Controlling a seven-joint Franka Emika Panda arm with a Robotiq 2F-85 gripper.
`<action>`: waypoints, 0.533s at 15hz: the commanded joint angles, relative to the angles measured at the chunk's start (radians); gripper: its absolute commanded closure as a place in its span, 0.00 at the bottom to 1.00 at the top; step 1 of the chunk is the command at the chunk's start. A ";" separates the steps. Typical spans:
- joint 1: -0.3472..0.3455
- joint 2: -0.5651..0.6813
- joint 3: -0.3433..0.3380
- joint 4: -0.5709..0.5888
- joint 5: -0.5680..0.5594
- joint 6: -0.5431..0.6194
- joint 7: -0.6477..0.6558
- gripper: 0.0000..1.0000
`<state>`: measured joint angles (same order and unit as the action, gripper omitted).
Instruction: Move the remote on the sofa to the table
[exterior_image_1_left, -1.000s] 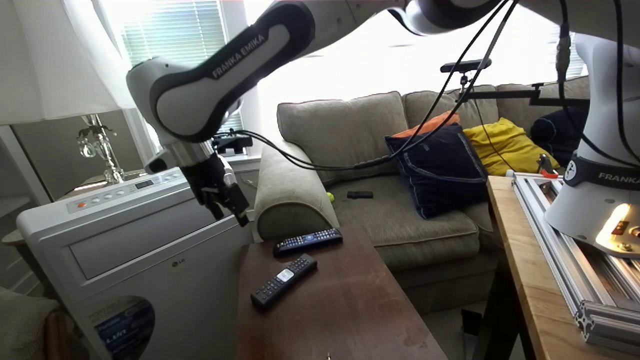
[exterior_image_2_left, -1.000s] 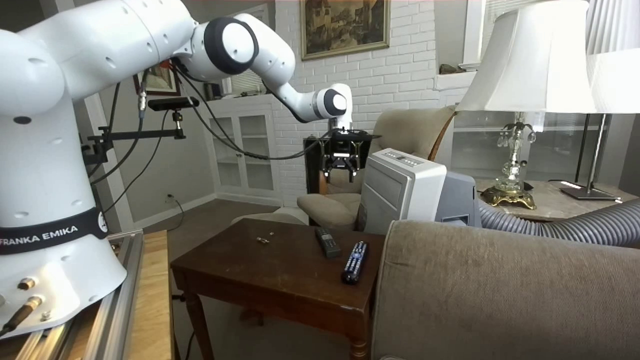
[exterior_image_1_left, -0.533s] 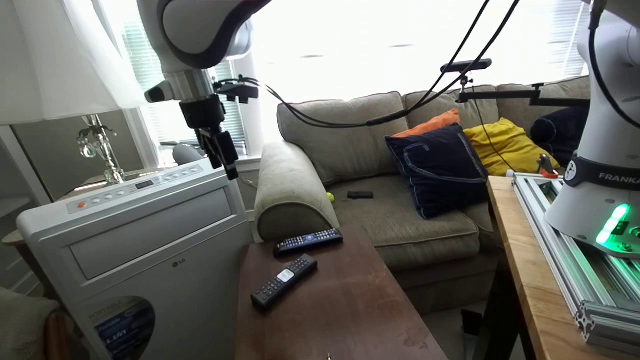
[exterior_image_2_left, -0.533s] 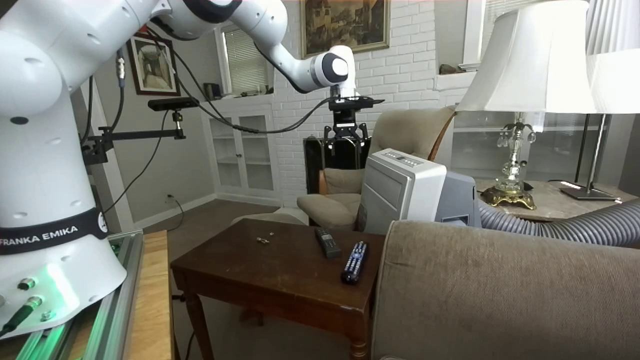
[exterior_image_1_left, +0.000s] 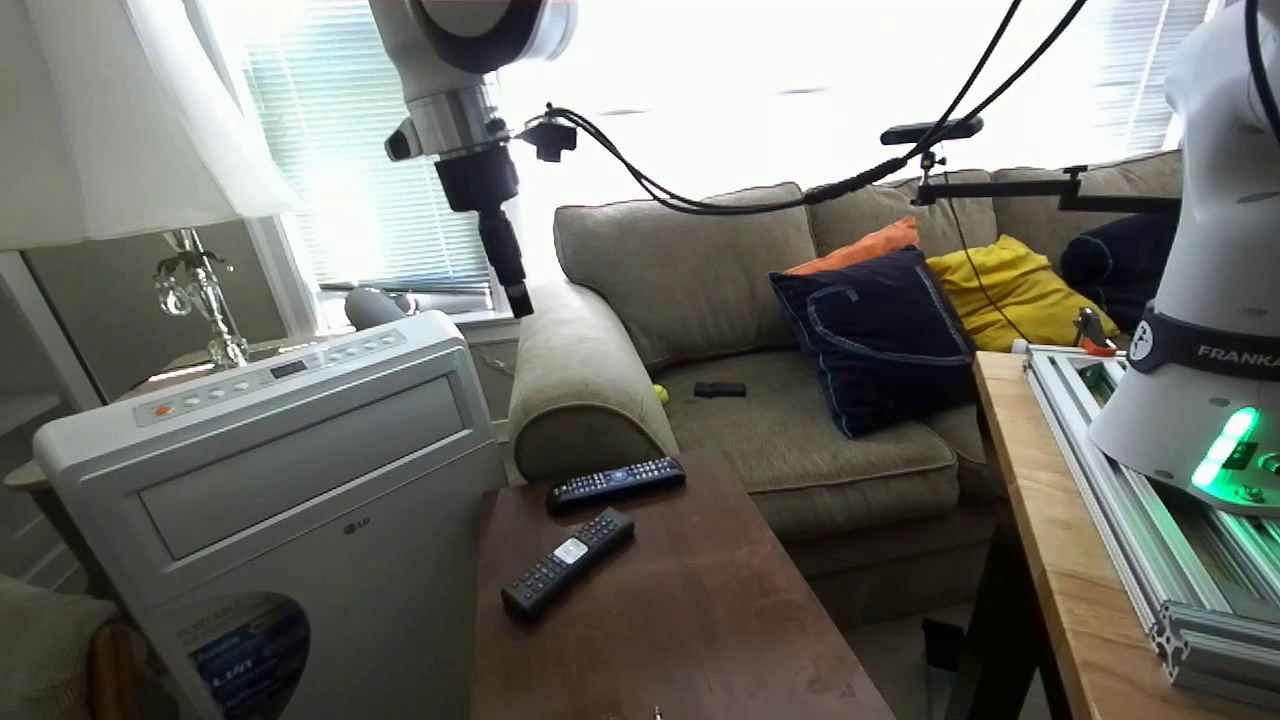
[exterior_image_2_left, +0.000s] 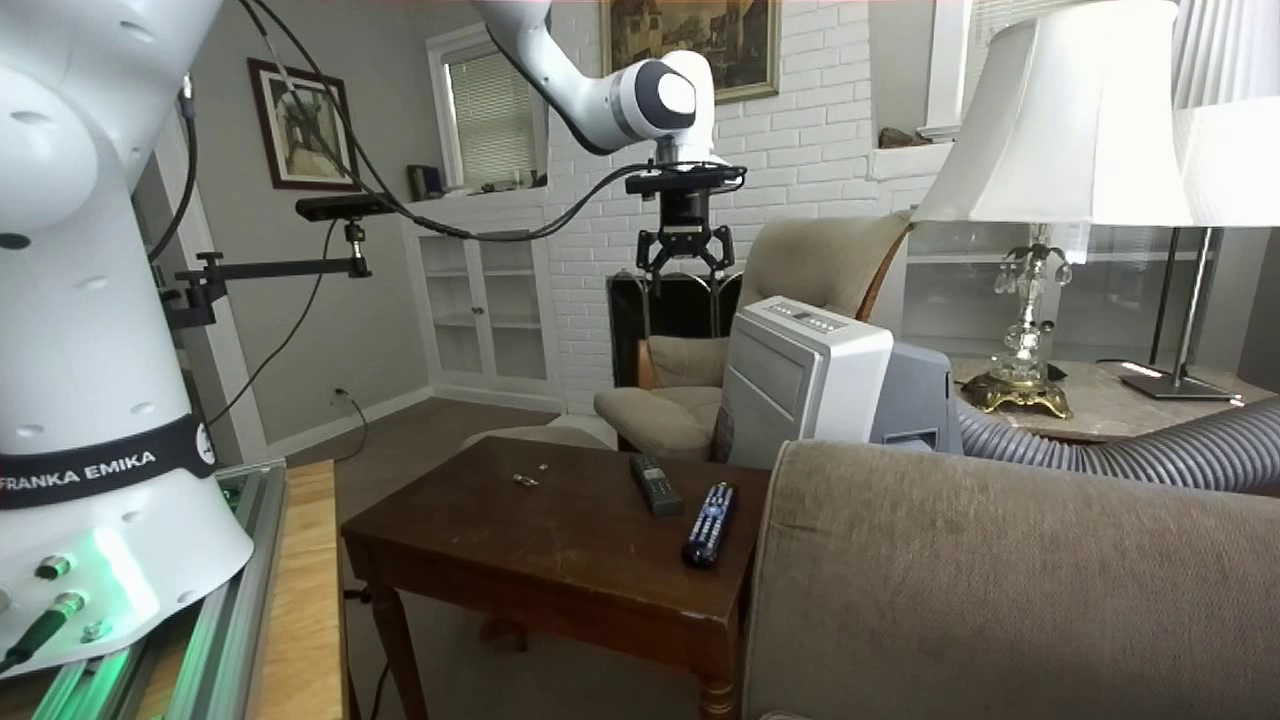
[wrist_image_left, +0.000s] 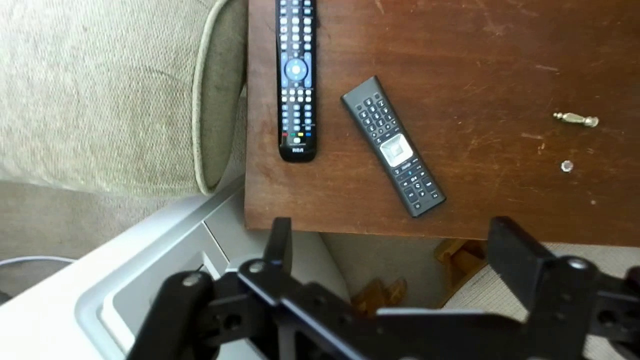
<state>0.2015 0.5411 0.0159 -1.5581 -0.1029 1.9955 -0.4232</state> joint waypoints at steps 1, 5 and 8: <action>-0.052 -0.124 0.032 -0.159 -0.004 0.040 0.109 0.00; -0.080 -0.223 0.040 -0.288 0.000 0.072 0.155 0.00; -0.091 -0.284 0.040 -0.375 -0.008 0.124 0.172 0.00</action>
<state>0.1352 0.3528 0.0368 -1.7997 -0.1026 2.0505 -0.2855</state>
